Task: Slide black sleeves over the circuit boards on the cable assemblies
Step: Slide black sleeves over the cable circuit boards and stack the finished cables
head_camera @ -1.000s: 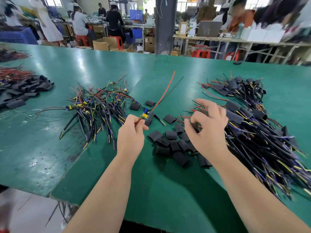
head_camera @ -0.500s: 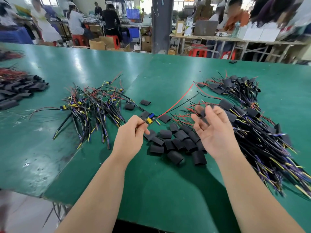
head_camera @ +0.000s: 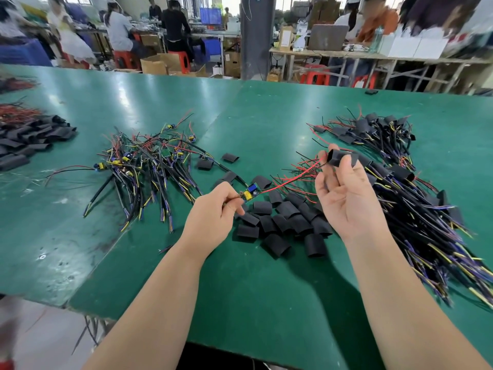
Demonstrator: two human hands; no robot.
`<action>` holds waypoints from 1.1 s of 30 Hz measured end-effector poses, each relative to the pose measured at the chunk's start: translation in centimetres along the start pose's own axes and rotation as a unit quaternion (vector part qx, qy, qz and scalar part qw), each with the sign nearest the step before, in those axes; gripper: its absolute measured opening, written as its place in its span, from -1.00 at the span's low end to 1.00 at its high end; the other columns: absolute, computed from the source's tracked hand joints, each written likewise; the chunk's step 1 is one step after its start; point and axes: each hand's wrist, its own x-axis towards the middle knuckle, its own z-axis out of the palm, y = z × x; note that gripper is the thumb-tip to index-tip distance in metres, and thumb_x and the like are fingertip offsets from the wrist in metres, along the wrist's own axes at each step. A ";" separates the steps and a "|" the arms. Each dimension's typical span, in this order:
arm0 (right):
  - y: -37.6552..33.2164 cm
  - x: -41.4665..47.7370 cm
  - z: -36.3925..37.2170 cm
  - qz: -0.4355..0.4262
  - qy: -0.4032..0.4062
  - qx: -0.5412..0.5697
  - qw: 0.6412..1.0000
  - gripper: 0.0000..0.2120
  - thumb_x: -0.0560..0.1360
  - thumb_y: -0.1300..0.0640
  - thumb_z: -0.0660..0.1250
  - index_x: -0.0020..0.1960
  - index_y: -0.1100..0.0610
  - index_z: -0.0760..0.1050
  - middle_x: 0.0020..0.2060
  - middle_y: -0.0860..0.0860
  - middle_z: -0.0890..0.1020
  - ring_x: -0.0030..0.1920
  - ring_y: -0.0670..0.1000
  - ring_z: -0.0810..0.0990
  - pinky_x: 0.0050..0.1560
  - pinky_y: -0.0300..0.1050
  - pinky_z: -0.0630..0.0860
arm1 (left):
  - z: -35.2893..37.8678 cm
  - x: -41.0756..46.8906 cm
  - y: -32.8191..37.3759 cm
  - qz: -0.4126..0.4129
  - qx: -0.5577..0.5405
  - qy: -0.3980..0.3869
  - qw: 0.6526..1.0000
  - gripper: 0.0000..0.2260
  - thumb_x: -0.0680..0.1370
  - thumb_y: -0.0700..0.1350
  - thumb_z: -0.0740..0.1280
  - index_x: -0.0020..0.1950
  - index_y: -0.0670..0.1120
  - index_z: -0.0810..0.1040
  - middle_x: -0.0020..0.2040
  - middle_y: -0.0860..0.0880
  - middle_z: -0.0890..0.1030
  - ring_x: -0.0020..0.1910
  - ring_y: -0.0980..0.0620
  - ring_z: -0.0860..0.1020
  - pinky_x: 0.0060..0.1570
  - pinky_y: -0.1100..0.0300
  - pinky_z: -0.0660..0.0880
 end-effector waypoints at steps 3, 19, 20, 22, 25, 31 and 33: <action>-0.2 0.2 0.0 -0.003 0.029 0.015 0.999 -0.81 0.44 0.08 0.29 0.04 0.05 0.47 0.10 0.00 0.58 0.05 -0.14 0.63 -0.05 -0.30 0.51 | 0.2 -0.2 0.3 0.015 0.011 -0.010 1.000 -0.86 0.58 -0.20 0.27 -0.18 -0.07 0.47 -0.34 0.30 0.56 -0.54 0.17 0.36 -0.50 0.37 0.20; 1.9 -0.7 0.8 0.074 -0.050 -0.182 0.979 -0.74 0.33 0.24 0.36 0.01 0.26 0.52 -0.07 -0.08 0.66 -0.16 -0.09 0.56 -0.26 -0.30 0.47 | 0.5 -0.5 2.2 -0.024 -0.095 -0.032 0.995 -0.85 0.55 -0.21 0.33 -0.22 -0.09 0.52 -0.30 0.10 0.68 -0.48 0.33 0.44 -0.41 0.50 0.29; 2.4 -0.8 1.0 0.074 -0.050 -0.206 0.974 -0.69 0.30 0.25 0.38 0.03 0.31 0.52 -0.15 -0.08 0.65 -0.22 -0.11 0.55 -0.28 -0.31 0.46 | 0.5 -0.5 2.4 -0.030 -0.110 -0.039 0.993 -0.86 0.55 -0.21 0.34 -0.22 -0.10 0.54 -0.30 0.10 0.68 -0.46 0.33 0.47 -0.40 0.50 0.31; 2.9 -0.9 1.2 0.076 -0.054 -0.219 0.971 -0.68 0.28 0.25 0.40 0.04 0.19 0.57 -0.29 -0.07 0.64 -0.28 -0.12 0.57 -0.29 -0.31 0.46 | 0.3 -0.4 2.6 -0.041 -0.137 -0.053 0.988 -0.87 0.55 -0.20 0.35 -0.20 -0.11 0.56 -0.28 0.10 0.69 -0.39 0.30 0.53 -0.33 0.47 0.37; 2.8 -0.9 1.1 0.068 -0.047 -0.205 0.975 -0.79 0.27 0.23 0.41 -0.09 0.11 0.58 -0.29 -0.05 0.66 -0.29 -0.11 0.60 -0.28 -0.31 0.48 | 0.0 -0.3 2.6 -0.053 -0.191 -0.063 0.978 -0.90 0.54 -0.23 0.36 -0.18 -0.17 0.57 -0.26 0.03 0.70 -0.29 0.17 0.62 -0.22 0.35 0.50; 2.8 -1.0 1.0 0.068 -0.062 -0.194 0.977 -0.73 0.31 0.24 0.40 0.00 0.13 0.55 -0.33 0.01 0.59 -0.32 -0.08 0.57 -0.27 -0.28 0.51 | 0.1 -0.4 2.7 -0.054 -0.207 -0.094 0.972 -0.86 0.52 -0.22 0.39 -0.22 -0.05 0.59 -0.26 0.02 0.70 -0.20 -0.11 0.65 -0.09 0.06 0.56; 2.9 -1.0 1.0 0.066 -0.063 -0.196 0.976 -0.73 0.31 0.25 0.40 0.02 0.14 0.56 -0.34 0.03 0.58 -0.29 -0.05 0.57 -0.25 -0.26 0.53 | 0.1 -0.4 2.7 -0.056 -0.210 -0.099 0.971 -0.86 0.52 -0.21 0.40 -0.22 -0.03 0.60 -0.26 0.03 0.70 -0.24 -0.05 0.64 -0.10 0.06 0.57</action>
